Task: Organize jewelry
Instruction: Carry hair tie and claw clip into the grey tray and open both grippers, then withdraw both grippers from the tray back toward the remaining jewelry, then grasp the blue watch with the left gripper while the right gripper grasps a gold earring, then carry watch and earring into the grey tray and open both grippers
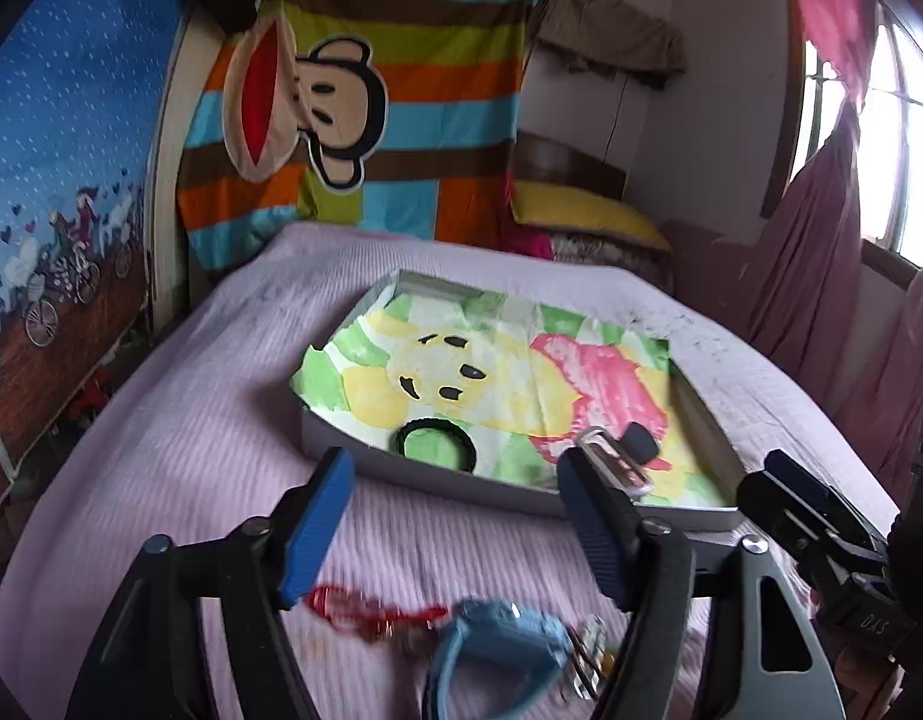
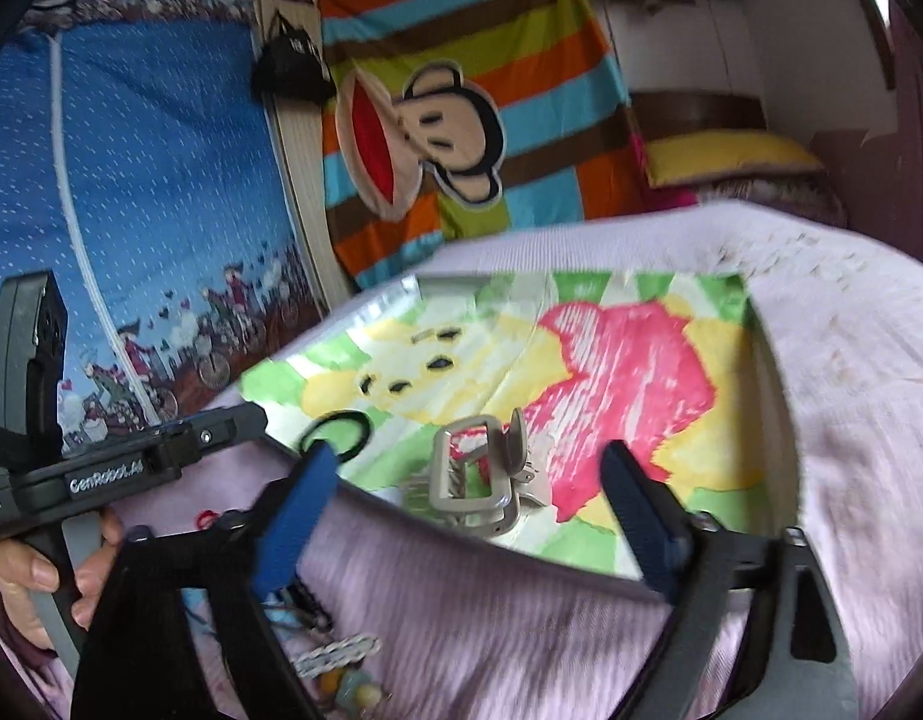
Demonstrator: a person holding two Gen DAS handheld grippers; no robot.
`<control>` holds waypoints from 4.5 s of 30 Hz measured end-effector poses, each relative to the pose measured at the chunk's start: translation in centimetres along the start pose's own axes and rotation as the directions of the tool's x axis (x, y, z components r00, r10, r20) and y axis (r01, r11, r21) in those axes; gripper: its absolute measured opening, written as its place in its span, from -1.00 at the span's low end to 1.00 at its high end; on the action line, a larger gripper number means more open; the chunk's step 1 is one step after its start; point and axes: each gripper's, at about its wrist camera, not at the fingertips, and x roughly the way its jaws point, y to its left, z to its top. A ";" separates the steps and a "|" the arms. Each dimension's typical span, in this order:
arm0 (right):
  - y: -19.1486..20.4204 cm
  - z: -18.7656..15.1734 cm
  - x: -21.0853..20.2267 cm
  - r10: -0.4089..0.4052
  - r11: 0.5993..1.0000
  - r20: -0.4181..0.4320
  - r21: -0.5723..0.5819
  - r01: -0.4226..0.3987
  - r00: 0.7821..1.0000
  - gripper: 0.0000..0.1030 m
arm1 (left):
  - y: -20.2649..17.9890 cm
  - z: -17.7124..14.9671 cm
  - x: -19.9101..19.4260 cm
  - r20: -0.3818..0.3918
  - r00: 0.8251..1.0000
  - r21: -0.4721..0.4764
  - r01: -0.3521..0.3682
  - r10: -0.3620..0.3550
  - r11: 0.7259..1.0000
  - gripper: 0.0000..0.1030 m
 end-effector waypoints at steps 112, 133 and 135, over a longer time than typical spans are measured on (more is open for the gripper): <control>1.9 -3.8 -6.3 0.082 0.988 -0.087 -0.126 -0.093 0.993 -0.75 | -1.7 -1.6 -4.3 0.043 0.995 0.089 0.083 -0.087 0.993 -0.80; -3.7 1.8 4.3 -0.127 0.992 -0.136 -0.030 0.124 0.983 -0.75 | -3.8 2.1 10.2 -0.186 0.982 0.059 0.053 -0.041 0.997 -0.79; -4.1 1.3 5.0 -0.130 0.991 -0.158 -0.028 0.127 0.979 -0.75 | -3.6 1.8 10.8 -0.217 0.976 0.056 0.044 -0.031 0.997 -0.79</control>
